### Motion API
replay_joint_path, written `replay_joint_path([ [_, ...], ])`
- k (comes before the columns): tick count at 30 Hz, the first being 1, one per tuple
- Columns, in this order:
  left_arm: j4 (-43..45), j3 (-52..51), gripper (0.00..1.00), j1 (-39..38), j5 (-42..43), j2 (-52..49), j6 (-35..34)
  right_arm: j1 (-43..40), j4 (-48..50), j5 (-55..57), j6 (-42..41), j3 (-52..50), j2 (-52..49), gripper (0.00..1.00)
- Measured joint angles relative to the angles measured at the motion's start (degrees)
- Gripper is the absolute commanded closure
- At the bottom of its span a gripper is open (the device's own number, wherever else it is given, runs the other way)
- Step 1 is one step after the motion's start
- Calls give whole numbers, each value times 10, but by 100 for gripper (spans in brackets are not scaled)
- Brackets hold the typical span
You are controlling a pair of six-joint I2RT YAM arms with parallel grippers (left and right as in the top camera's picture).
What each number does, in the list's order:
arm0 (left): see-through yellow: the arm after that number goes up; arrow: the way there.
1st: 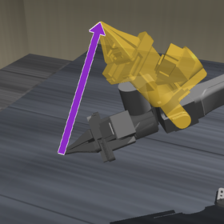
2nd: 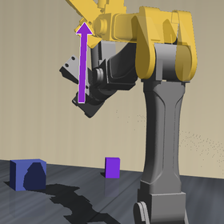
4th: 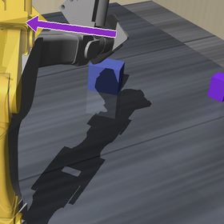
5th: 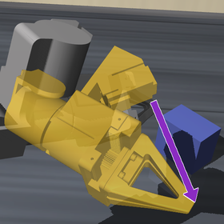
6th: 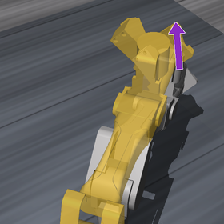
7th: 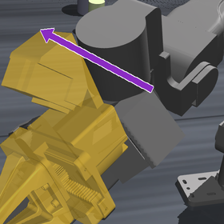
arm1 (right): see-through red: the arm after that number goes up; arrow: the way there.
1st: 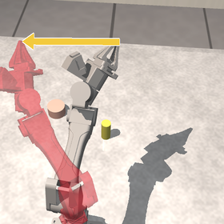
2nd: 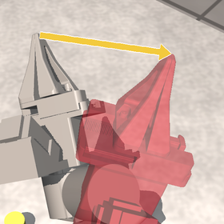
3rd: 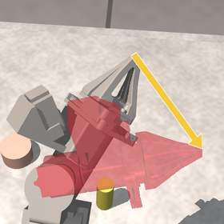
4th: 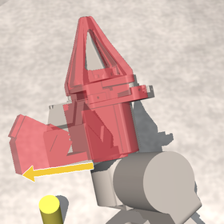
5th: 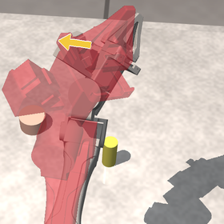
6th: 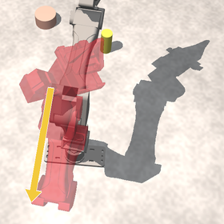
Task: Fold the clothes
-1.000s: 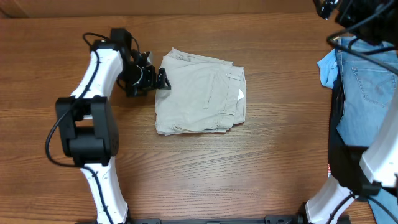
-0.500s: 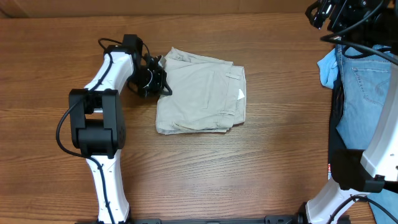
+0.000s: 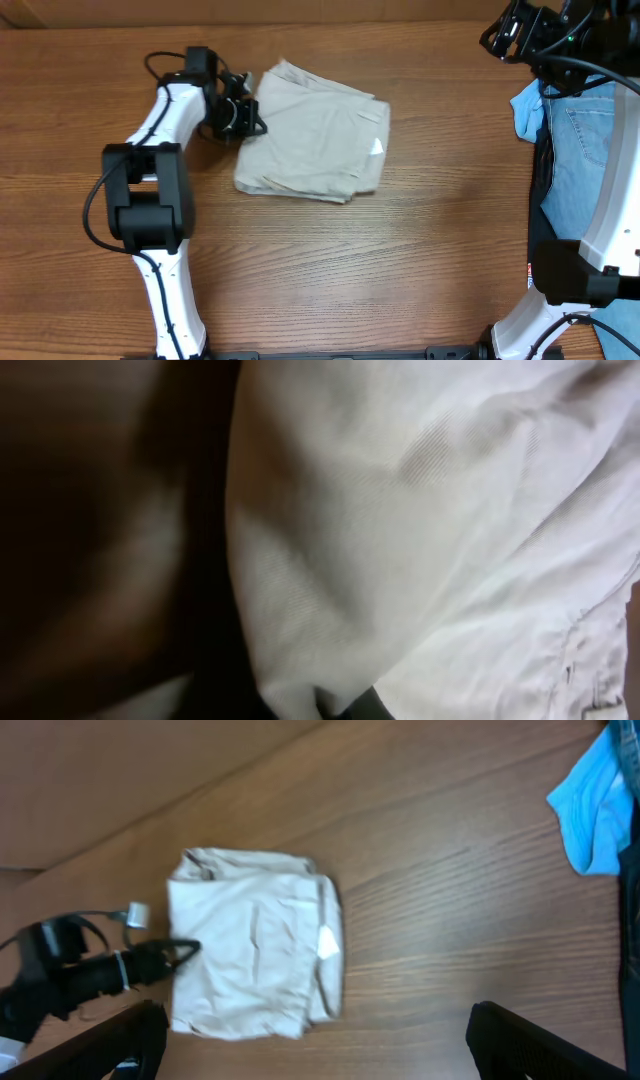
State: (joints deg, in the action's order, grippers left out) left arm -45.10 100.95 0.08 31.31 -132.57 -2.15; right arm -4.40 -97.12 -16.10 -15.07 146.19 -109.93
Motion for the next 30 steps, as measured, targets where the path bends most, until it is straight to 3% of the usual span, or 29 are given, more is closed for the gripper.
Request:
replay_joint_path([
  [6, 40, 0, 96, 72, -28, 0, -72, 0, 0, 0, 2, -23, 0, 0],
  [19, 49, 0, 96, 316, -52, 0, -378, 0, 0, 0, 12, -26, 0, 0],
  [25, 51, 0, 96, 409, -62, 0, -444, 0, 0, 0, 12, -26, 0, 0],
  [30, 54, 0, 96, 438, -68, 0, -507, 0, 0, 0, 12, -26, 0, 0],
])
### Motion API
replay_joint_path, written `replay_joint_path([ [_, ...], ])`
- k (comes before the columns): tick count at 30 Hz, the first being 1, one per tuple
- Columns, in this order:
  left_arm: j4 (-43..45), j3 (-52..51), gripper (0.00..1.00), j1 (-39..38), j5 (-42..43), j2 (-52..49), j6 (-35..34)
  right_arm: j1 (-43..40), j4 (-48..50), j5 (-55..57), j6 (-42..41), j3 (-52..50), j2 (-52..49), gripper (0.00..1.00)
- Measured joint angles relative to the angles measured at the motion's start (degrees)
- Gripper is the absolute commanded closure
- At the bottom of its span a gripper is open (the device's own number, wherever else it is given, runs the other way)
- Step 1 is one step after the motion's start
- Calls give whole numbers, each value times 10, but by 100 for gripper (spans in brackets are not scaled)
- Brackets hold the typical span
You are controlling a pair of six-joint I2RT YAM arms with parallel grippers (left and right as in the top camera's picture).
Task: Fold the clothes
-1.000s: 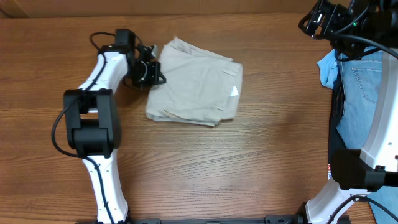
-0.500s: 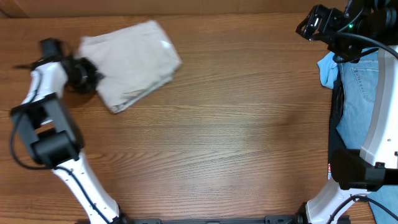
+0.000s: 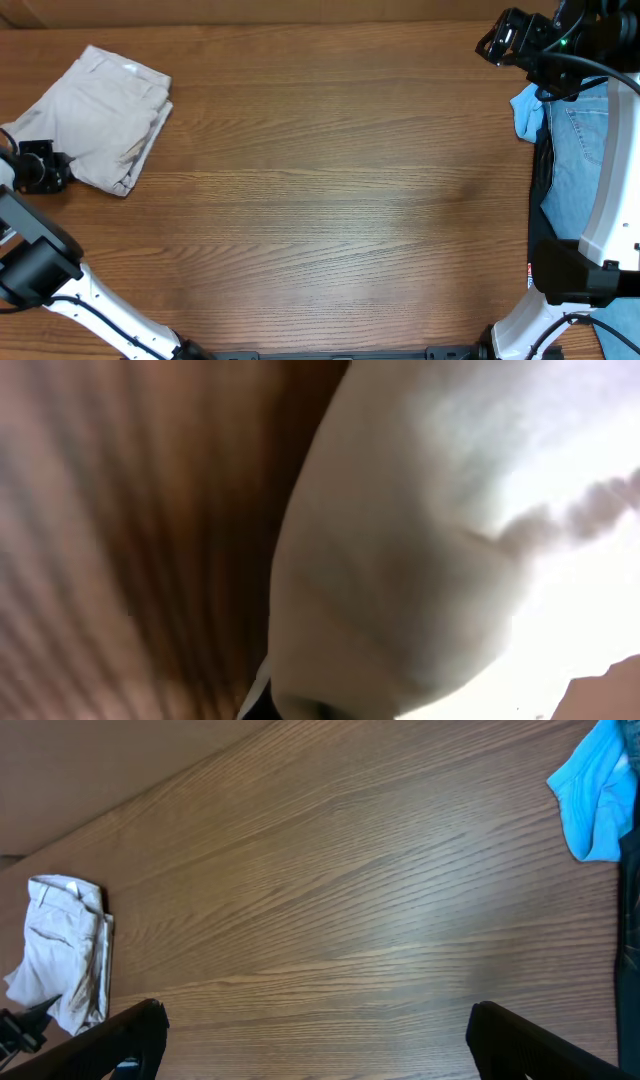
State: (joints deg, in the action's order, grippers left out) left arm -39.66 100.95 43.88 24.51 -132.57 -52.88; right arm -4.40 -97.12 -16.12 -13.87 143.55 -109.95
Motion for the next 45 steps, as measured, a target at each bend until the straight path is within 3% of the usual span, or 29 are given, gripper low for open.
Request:
replay_joint_path([
  [8, 32, 0, 96, -35, -37, 0, -122, 0, 0, 0, 0, 0, 0, 0],
  [13, 45, 0, 96, -98, -75, 0, -225, 8, 0, 0, 0, 0, 0, 0],
  [18, 79, 0, 96, -171, -109, 0, -275, 23, 0, 0, 0, 0, 0, 0],
  [23, 87, 0, 96, -207, -141, 0, -280, 31, 0, 0, 0, 0, 0, 0],
  [37, 89, 0, 96, -158, -143, 0, -215, 31, 0, 0, 0, 0, 0, 0],
  [45, 91, 0, 96, -163, -156, 0, -213, 32, 0, 1, 0, 0, 0, 0],
])
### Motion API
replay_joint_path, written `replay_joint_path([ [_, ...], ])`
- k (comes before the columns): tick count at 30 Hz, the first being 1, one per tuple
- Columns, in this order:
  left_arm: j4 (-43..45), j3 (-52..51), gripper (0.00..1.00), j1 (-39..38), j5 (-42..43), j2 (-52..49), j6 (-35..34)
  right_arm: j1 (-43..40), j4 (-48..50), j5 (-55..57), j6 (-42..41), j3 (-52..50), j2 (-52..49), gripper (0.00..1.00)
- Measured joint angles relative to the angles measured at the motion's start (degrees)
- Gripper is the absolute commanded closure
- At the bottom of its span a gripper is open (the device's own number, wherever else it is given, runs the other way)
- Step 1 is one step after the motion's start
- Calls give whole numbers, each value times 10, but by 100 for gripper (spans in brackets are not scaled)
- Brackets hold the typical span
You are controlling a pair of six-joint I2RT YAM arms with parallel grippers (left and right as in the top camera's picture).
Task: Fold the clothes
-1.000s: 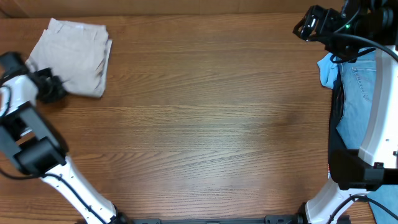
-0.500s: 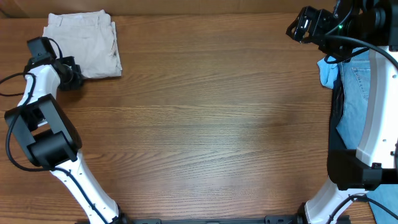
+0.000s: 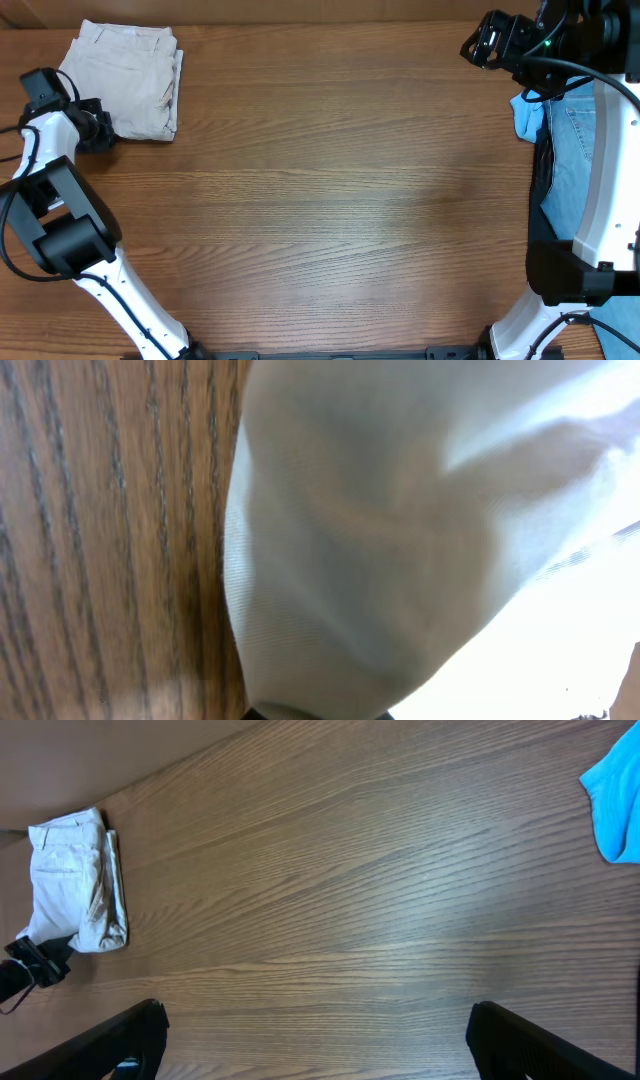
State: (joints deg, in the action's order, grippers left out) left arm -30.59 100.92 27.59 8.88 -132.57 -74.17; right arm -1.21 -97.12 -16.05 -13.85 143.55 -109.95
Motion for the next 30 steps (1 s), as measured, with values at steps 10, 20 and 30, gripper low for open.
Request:
replay_joint_path([
  [10, 18, -1, 96, -57, -28, 0, -52, 2, 0, 0, 0, 0, 0, 0],
  [20, 20, -1, 96, -70, -57, 0, -35, 2, 0, 4, 2, -11, 0, 0],
  [30, 54, -2, 96, -53, -61, 0, 21, 2, 0, 5, 2, -23, 0, 0],
])
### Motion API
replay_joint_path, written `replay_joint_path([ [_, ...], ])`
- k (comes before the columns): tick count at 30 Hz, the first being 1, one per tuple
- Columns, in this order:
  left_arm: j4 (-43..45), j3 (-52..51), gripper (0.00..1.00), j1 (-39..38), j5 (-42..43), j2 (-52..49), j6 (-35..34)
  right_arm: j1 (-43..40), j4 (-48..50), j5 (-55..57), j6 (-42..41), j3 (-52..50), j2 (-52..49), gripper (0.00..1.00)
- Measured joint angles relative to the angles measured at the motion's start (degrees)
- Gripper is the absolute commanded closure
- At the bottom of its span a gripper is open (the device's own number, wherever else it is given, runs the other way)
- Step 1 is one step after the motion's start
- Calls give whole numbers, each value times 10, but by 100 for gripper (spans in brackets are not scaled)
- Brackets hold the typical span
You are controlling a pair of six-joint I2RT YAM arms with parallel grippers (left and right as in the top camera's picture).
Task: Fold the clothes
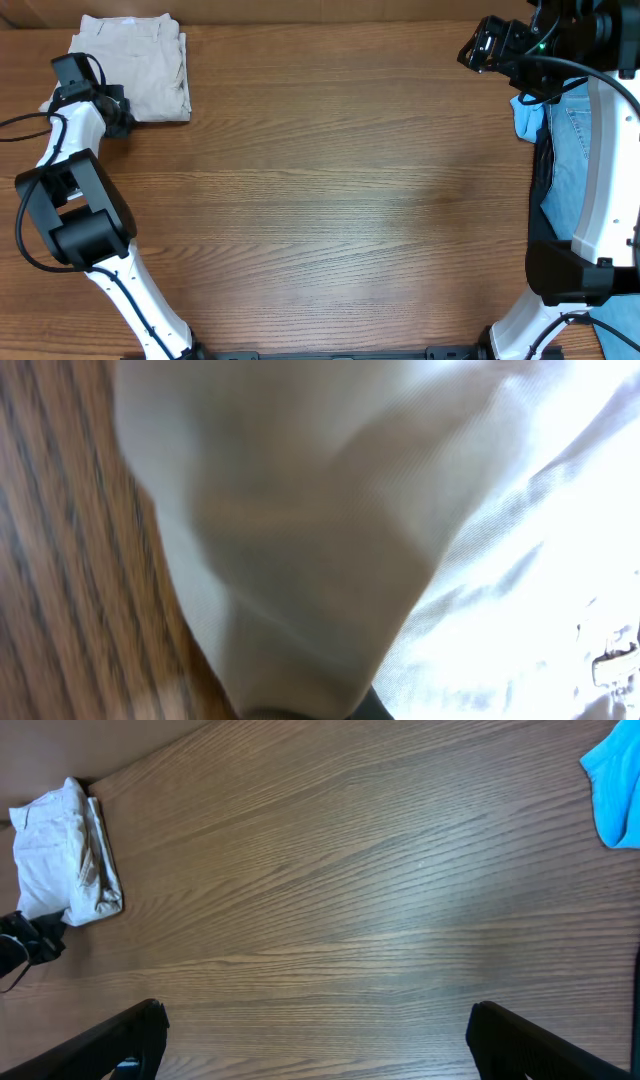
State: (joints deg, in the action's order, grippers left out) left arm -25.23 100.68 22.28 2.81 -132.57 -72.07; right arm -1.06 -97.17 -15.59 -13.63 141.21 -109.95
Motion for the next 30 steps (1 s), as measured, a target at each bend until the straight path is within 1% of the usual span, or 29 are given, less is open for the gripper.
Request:
replay_joint_path([
  [9, 9, -1, 96, 1, -1, 0, 18, 0, 0, 0, 0, 0, 0, 0],
  [10, 9, -1, 95, 1, -1, 0, 18, 0, 0, 0, 0, 0, 0, 0],
  [11, 10, -1, 91, 1, -1, 0, 18, 0, 0, 0, 0, 0, 0, 0],
  [13, 11, -1, 86, 1, -1, 0, 20, 0, 0, 0, 0, 0, 0, 0],
  [14, 13, -1, 85, 1, -1, 0, 21, 0, 0, 0, 0, 0, 0, 0],
  [16, 21, -2, 86, 1, -1, 0, 27, 0, 0, 0, 0, 0, 0, 0],
  [18, 30, -2, 90, 1, -1, 0, 37, 0, 0, 0, 0, 0, 0, 0],
  [24, 48, -2, 88, 0, -1, 0, 50, 4, 0, 0, 0, 0, 0, 0],
  [26, 50, -2, 80, -1, 0, 0, 52, 9, 0, 0, 0, 0, 0, 0],
  [27, 51, -2, 74, -1, 2, 0, 53, 12, 0, 0, 0, 0, 0, 0],
  [30, 54, -2, 60, -1, 13, 0, 63, 19, 0, 0, 0, 0, 0, 0],
])
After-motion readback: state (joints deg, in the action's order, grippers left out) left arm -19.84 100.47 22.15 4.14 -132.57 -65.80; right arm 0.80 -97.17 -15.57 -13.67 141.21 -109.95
